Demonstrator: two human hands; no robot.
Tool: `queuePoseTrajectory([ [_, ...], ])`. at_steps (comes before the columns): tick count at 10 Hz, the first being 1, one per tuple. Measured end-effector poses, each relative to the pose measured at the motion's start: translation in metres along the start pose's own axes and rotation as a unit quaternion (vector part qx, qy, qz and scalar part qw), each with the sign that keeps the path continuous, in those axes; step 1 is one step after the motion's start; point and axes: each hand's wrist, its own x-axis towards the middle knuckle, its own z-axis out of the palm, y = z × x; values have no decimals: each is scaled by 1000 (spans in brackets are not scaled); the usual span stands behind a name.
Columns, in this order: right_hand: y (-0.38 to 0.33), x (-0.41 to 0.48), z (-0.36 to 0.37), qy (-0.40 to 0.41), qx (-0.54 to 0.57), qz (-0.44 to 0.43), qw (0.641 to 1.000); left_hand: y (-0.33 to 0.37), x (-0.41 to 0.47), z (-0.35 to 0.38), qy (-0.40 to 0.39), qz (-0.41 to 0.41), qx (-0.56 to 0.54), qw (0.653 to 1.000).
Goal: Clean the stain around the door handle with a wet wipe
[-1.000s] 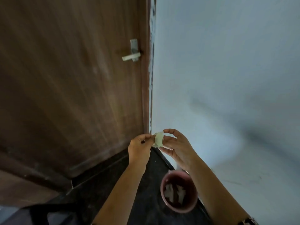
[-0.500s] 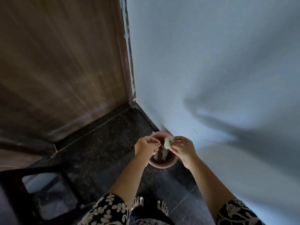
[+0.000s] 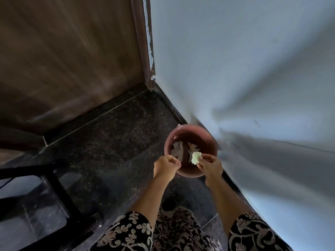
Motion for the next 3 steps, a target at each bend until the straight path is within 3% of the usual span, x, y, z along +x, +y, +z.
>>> queuePoseTrajectory([
  [3,10,11,7,43,-67,-18,997,-21,15,1,16,1,-13,1000],
])
